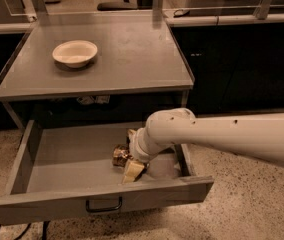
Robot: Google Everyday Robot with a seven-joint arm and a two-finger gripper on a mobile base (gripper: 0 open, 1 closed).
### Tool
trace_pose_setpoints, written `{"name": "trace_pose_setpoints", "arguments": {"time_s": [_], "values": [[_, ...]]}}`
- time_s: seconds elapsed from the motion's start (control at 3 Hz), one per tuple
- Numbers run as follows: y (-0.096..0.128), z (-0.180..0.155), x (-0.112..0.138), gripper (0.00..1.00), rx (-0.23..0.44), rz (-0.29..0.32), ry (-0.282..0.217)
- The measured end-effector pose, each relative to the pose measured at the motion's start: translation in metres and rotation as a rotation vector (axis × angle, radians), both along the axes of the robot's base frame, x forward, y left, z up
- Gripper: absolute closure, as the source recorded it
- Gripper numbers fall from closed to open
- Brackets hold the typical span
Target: Pick orange can from top drawer and place on counter
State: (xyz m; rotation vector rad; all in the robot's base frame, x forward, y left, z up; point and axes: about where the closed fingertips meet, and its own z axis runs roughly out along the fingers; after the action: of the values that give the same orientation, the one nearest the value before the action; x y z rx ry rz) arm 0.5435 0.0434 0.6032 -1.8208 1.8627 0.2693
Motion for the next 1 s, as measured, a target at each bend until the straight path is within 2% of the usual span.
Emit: {"name": "trace_pose_setpoints", "arguments": {"time_s": [0.33,0.67,1.0], "values": [[-0.0008,-0.0003,0.0002,0.00,-0.001,-0.003,0.001],[-0.0008,-0.0003,0.0002,0.18,-0.001,-0.003,0.001],[-0.0008,-0.0003,0.0002,0.42,-0.001,-0.003,0.001]]}}
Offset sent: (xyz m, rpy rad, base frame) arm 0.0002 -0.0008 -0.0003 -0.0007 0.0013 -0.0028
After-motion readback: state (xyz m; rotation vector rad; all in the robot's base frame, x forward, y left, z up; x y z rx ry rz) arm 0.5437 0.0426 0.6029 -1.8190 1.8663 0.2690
